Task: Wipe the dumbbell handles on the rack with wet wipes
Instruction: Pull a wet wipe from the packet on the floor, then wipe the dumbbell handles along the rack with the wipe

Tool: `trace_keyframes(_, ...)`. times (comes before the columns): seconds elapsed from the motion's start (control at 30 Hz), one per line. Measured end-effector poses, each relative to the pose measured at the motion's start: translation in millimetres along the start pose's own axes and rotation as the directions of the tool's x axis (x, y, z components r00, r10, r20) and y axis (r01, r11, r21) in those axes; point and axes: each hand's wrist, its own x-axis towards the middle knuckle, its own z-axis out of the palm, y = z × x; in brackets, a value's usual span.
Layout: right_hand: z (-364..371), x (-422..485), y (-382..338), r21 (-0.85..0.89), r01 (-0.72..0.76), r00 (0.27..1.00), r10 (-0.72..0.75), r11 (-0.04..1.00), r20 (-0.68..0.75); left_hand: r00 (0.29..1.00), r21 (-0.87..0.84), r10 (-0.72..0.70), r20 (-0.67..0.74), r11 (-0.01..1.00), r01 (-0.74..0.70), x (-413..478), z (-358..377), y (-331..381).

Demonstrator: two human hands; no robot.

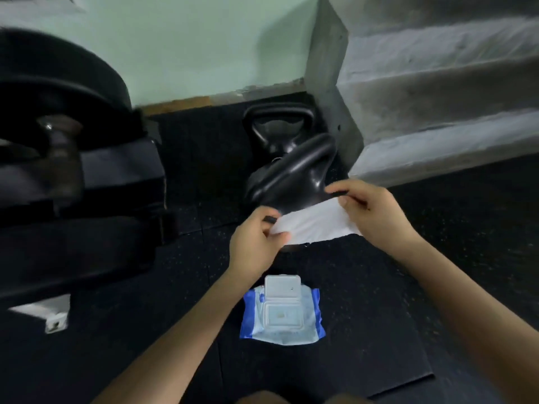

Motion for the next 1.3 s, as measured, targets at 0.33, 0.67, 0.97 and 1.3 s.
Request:
trace_keyframes(0.33,-129,-9,-172,0.023,-0.287,0.950,0.282,0.958,0.134,0.994,0.198,0.089,0.069,0.975,-0.101,-51,-139,232)
trace_keyframes(0.67,-236,-50,-372,-0.112,-0.255,0.959,0.266,0.960,0.097,1.000,0.240,-0.024,0.016,0.971,0.019,-122,-303,439)
trace_keyframes(0.97,-205,-69,-469,-0.151,0.017,0.981,0.013,0.988,0.193,0.980,0.339,0.027,-0.196,0.940,0.042,-142,-379,491)
trace_keyframes(1.3,-158,-9,-540,0.219,-0.152,0.974,0.108,0.964,0.199,0.977,0.423,0.001,-0.215,0.901,0.092,-117,-512,425)
